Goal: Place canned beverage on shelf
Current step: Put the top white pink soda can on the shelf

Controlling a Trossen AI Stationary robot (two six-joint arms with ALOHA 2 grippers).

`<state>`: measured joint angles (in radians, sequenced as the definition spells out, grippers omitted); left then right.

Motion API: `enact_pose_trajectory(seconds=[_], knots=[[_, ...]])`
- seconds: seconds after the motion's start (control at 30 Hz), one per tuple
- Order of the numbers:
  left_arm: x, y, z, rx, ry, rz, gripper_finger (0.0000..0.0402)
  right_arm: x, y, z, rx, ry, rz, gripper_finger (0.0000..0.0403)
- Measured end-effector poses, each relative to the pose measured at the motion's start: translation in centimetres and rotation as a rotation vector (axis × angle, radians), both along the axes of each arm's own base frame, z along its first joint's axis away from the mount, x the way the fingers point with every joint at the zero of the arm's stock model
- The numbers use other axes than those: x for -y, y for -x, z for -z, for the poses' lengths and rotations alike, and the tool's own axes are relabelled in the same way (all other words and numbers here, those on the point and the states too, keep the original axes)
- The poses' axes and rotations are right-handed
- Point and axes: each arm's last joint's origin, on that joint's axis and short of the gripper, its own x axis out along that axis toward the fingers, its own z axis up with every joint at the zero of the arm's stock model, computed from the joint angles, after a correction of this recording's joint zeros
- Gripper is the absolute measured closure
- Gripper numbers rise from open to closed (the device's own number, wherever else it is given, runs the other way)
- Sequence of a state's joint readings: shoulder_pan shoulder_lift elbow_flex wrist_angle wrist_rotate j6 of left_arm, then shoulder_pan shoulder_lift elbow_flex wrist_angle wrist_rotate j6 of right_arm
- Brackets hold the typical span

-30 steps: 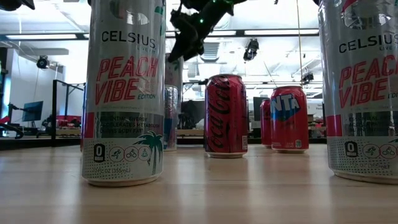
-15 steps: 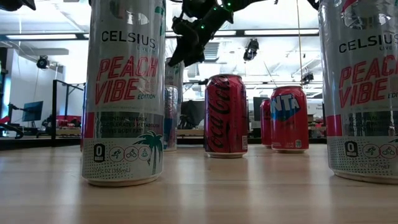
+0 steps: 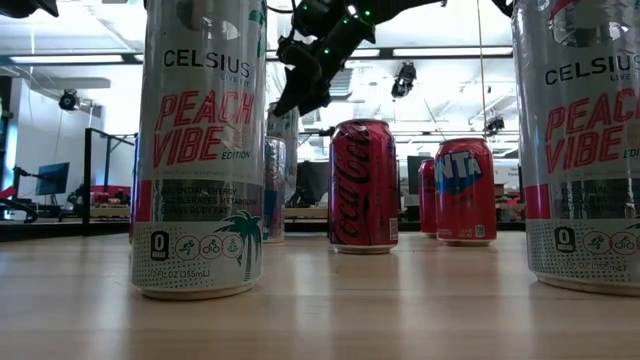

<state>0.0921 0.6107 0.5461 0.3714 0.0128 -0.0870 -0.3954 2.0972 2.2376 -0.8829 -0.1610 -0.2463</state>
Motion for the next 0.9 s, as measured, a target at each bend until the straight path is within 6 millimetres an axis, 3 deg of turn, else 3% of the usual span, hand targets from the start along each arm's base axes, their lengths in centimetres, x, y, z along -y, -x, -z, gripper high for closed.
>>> enact_pose_trajectory(seconds=[0.17,0.9], knots=[[0.0,-0.2,0.1,-0.008,0.001,0.000,0.0402,0.0,0.0,1.1,-0.038,-0.003,-0.006,0.0160],[0.0,-0.3,0.2,-0.012,0.002,0.000,0.0402,0.2,-0.5,2.1,0.000,0.015,-0.009,0.0158]])
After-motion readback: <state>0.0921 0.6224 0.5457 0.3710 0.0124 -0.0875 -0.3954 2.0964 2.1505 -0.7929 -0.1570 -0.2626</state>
